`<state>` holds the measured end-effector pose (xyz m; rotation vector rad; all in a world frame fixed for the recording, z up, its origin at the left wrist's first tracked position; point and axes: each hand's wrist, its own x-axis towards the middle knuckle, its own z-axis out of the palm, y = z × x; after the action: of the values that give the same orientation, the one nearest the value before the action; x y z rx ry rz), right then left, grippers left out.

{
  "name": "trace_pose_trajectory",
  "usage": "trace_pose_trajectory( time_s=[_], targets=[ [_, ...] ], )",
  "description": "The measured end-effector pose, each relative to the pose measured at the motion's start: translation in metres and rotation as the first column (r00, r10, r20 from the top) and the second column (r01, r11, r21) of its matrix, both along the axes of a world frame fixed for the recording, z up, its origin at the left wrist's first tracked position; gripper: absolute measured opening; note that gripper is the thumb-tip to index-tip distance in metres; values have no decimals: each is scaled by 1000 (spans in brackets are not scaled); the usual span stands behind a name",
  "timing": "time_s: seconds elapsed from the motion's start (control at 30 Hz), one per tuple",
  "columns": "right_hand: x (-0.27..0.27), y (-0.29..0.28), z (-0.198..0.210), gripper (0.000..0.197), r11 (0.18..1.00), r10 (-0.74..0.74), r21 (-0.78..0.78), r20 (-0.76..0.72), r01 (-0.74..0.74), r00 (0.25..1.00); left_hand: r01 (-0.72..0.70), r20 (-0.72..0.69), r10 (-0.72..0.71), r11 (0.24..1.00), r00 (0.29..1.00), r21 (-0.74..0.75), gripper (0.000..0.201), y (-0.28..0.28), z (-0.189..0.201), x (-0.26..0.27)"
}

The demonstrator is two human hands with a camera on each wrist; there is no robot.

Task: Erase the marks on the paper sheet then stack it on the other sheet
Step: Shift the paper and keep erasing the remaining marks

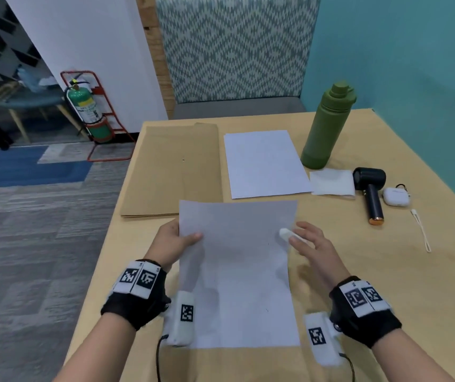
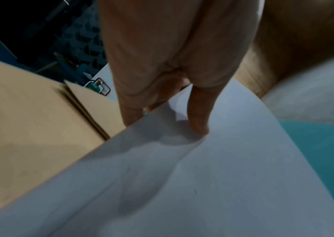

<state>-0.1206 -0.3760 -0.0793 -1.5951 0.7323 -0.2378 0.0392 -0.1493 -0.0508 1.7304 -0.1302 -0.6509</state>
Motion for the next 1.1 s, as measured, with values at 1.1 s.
trace_pose_trajectory(
  time_s=[1.1],
  targets=[
    [75,75,99,16,841,381,-484,215,-241,899,-301,429,408,906,806,-297,23,52,78,-18]
  ],
)
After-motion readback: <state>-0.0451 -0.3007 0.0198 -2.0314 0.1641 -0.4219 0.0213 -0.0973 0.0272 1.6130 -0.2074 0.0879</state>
